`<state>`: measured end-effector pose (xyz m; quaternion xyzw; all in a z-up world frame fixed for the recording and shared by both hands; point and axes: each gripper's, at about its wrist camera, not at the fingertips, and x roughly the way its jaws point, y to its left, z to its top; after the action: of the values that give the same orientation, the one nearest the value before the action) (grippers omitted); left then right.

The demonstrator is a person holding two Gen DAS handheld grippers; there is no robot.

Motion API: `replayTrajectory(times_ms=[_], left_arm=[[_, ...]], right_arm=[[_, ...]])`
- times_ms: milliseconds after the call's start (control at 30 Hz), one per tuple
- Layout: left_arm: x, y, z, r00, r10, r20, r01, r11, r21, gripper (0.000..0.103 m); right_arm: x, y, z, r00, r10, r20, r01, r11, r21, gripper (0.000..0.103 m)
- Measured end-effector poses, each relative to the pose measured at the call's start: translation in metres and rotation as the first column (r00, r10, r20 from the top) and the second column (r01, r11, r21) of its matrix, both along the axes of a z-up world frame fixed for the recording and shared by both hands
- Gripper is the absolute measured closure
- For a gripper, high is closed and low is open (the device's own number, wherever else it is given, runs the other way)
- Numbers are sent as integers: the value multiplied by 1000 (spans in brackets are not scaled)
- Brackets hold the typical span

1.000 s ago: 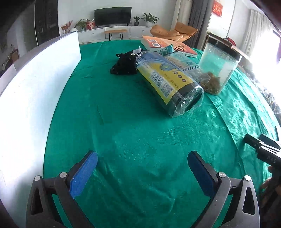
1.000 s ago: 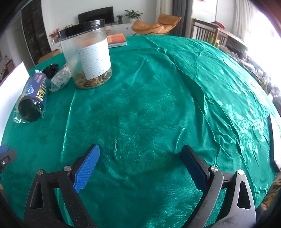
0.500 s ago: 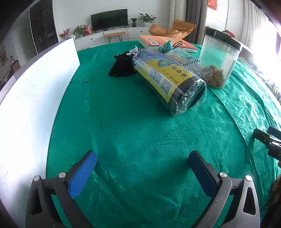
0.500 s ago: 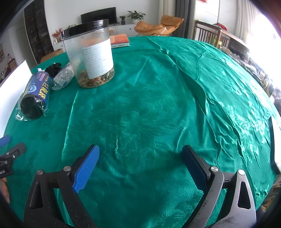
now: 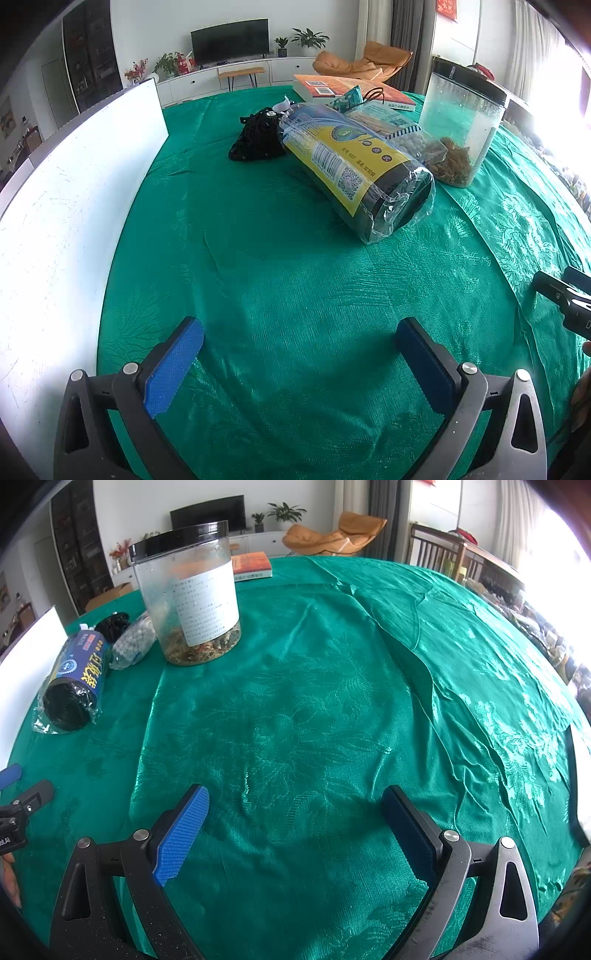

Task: Organize soft objects
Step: 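Move the right gripper toward the blue-wrapped roll pack, then grasp the blue-wrapped roll pack with the right gripper and lift it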

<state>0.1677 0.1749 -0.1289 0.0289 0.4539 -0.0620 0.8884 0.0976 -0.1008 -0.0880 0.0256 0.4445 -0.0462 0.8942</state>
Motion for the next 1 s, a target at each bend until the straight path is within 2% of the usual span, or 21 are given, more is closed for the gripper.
replayTrajectory(times_ms=[233,300,333,400,433,500,600,633,700,733,767,833,1000], left_arm=[[0,0,0,1000,0,0,0,1000,0,0],[0,0,0,1000,0,0,0,1000,0,0],[0,0,0,1000,0,0,0,1000,0,0],[0,0,0,1000,0,0,0,1000,0,0],[0,0,0,1000,0,0,0,1000,0,0],[0,1,0,1000,0,-1,0,1000,0,0],[-1,2,2,999,39,2,-39,998,-43,0],[-2,-5,3,999,39,3,-39,999,-32,0],[-5,-20,2,999,35,1,-35,999,10,0],[-6,-24,2,999,36,0,-36,999,-2,0],[-7,-28,2,999,37,0,-37,999,-6,0],[-10,-39,2,999,37,0,-37,999,-3,0],[-19,-62,4,999,37,0,-37,999,-3,0]], right_arm=[[0,0,0,1000,3,-2,-3,1000,0,7],[4,2,4,999,12,-35,-12,1000,15,7],[5,4,9,999,24,-42,-21,997,75,7],[7,16,30,995,101,27,-104,962,252,7],[12,30,43,987,150,58,-161,948,275,7],[32,71,66,956,284,78,-295,924,243,7],[77,131,76,903,429,19,-426,888,175,10],[92,144,73,898,441,-3,-434,886,162,13],[122,165,58,886,456,-89,-442,886,142,13],[132,172,48,876,465,-128,-448,883,138,14],[138,176,40,869,470,-154,-452,881,140,20],[141,180,29,854,487,-183,-464,872,156,44],[98,150,26,851,498,-167,-477,866,149,46]])
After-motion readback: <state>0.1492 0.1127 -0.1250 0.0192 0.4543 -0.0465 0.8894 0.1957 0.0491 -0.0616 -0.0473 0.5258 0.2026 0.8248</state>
